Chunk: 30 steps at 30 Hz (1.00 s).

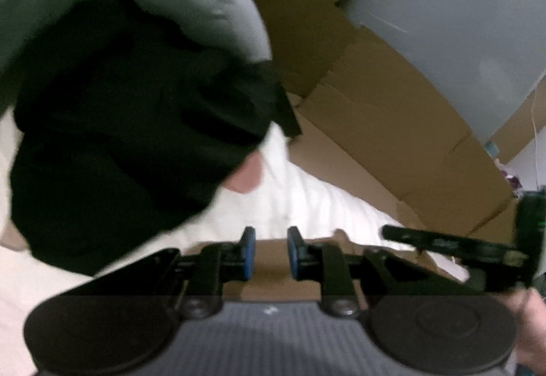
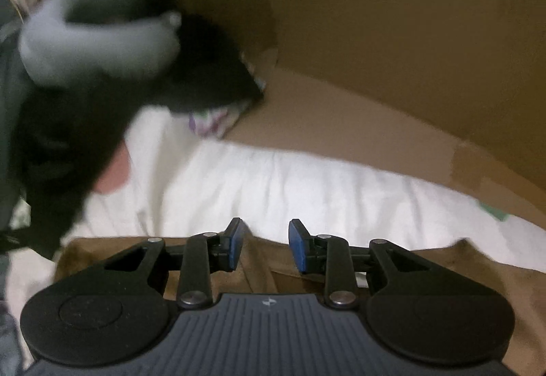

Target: Fold clothes

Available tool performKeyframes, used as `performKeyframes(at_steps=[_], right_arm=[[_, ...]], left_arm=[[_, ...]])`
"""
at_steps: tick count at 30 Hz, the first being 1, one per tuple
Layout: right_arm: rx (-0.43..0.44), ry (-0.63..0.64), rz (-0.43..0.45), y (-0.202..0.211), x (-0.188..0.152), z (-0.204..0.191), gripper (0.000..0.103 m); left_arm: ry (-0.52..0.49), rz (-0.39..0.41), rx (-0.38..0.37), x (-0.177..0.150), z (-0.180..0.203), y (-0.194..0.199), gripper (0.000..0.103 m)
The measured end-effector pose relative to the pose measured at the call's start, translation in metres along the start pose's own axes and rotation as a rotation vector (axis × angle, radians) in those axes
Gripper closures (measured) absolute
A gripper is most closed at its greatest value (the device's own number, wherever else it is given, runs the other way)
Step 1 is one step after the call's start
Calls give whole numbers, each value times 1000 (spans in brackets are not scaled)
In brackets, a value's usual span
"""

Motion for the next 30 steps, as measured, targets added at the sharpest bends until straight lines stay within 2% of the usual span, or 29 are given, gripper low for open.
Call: performKeyframes(at_steps=[4, 5, 7, 9, 15, 18, 24, 30], right_arm=[[-64, -3, 34, 50, -6, 46, 66], [-89, -9, 37, 63, -8, 62, 66], [-141, -23, 44, 88, -12, 94, 65], [-183, -37, 53, 113, -17, 124, 64], [-259, -82, 56, 156, -38, 206, 63], [-273, -121, 60, 158, -54, 232, 63], [-301, -201, 18, 140, -87, 279, 63], [-298, -193, -58, 104, -106, 298, 60]], left_arm=[[-25, -46, -41, -11, 34, -14, 81], [-38, -51, -47, -13, 43, -15, 78], [-66, -60, -57, -17, 60, -16, 63], [-104, -71, -61, -21, 77, -18, 57], [-171, -103, -64, -30, 110, -29, 54], [-205, -120, -64, -35, 127, -35, 54], [-302, -185, -67, -53, 166, -76, 53], [-381, -264, -72, -77, 186, -120, 51]])
Point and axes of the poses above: each gripper's, at about its wrist camera, not at the fingertips, and y roughly against the way its jaws point, z to its right, x to its top, the point moved 7 cm from there along -y, roughly the way its jaws point, and after that the axes turned 3 degrees about y, right-handed, at the moved point
